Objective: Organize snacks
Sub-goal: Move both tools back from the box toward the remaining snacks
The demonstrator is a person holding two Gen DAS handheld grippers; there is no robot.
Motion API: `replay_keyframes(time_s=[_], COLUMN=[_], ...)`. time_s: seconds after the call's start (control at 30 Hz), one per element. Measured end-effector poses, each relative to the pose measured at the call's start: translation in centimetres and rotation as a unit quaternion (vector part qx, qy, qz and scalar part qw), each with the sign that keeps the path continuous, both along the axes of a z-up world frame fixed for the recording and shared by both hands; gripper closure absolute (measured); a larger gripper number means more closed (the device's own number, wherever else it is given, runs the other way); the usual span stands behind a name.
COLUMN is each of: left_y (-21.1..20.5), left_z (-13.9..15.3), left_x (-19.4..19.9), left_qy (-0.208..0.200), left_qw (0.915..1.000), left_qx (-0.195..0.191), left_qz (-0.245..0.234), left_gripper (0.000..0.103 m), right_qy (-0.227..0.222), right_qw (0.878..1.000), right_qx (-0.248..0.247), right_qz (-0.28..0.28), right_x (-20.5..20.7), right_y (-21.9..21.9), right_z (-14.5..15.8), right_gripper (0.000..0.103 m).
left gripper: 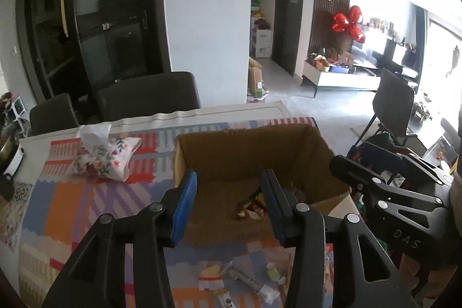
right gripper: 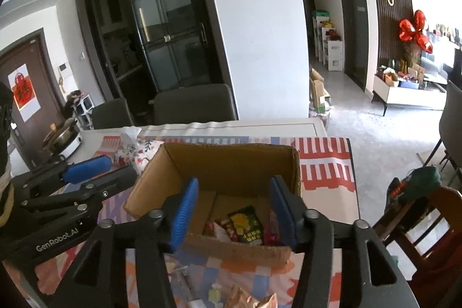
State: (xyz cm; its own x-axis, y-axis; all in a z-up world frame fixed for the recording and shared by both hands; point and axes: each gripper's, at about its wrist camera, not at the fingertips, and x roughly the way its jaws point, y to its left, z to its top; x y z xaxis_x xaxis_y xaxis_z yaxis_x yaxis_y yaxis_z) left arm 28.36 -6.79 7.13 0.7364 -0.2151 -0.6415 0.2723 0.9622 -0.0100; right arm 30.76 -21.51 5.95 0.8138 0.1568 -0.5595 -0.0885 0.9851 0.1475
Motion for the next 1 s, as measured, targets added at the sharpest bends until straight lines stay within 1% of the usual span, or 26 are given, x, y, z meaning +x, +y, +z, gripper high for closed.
replay_keyframes(time_s=[0.03,0.1,0.13,0.23,0.27,0.3,0.37,0.47,0.63,0.8,0.9,1.0], left_y=[0.2,0.5,0.6,1.2,1.3,1.5,1.7,2.2,2.8,3.3,3.4,3.5], left_z=[-0.1,-0.2,-0.3,-0.6,-0.6,-0.8,-1.2,-2.5,-5.1,-7.6,-9.2,-10.9], left_x=[-0.5,-1.2,-1.7,-2.8,-3.0,-3.4,-3.8,-4.3,-5.2,-5.9,-6.0,-5.9], left_qy=[-0.002,-0.002,-0.003,0.001,0.002,0.003,0.01,0.028,0.06,0.094,0.116,0.142], left_qw=[1.0,1.0,0.9999,0.9997,0.9997,0.9996,0.9995,0.999,0.9969,0.9936,0.9908,0.9875], left_qx=[-0.001,0.002,0.003,-0.001,-0.002,-0.003,-0.003,-0.007,0.0,0.006,0.013,0.015], left_qz=[0.002,0.008,0.012,0.023,0.024,0.026,0.031,0.035,0.051,0.062,0.068,0.068], left_gripper=[0.056,0.056,0.056,0.055,0.053,0.052,0.051,0.047,0.047,0.047,0.047,0.047], right_qy=[0.001,0.0,0.001,0.012,0.018,0.022,0.036,0.062,0.12,0.149,0.176,0.199], right_qw=[1.0,1.0,1.0,1.0,1.0,1.0,0.999,0.998,0.992,0.988,0.983,0.979], right_qx=[-0.001,-0.003,-0.005,-0.004,-0.005,-0.006,-0.008,-0.011,-0.015,-0.03,-0.027,-0.018], right_qz=[-0.001,-0.005,-0.007,-0.008,-0.011,-0.013,-0.019,-0.019,-0.021,-0.032,-0.036,-0.038], right_x=[-0.2,-1.0,-1.4,-2.3,-2.5,-2.7,-3.2,-3.3,-3.1,-3.3,-3.3,-3.4], right_y=[0.1,0.3,0.3,0.4,0.4,0.4,0.5,0.6,0.5,0.5,0.4,0.3], right_z=[0.0,-0.3,-0.4,-0.8,-0.9,-1.1,-1.5,-2.3,-4.4,-6.5,-8.0,-9.4], right_gripper=[0.04,0.036,0.033,0.03,0.029,0.026,0.024,0.023,0.023,0.023,0.023,0.017])
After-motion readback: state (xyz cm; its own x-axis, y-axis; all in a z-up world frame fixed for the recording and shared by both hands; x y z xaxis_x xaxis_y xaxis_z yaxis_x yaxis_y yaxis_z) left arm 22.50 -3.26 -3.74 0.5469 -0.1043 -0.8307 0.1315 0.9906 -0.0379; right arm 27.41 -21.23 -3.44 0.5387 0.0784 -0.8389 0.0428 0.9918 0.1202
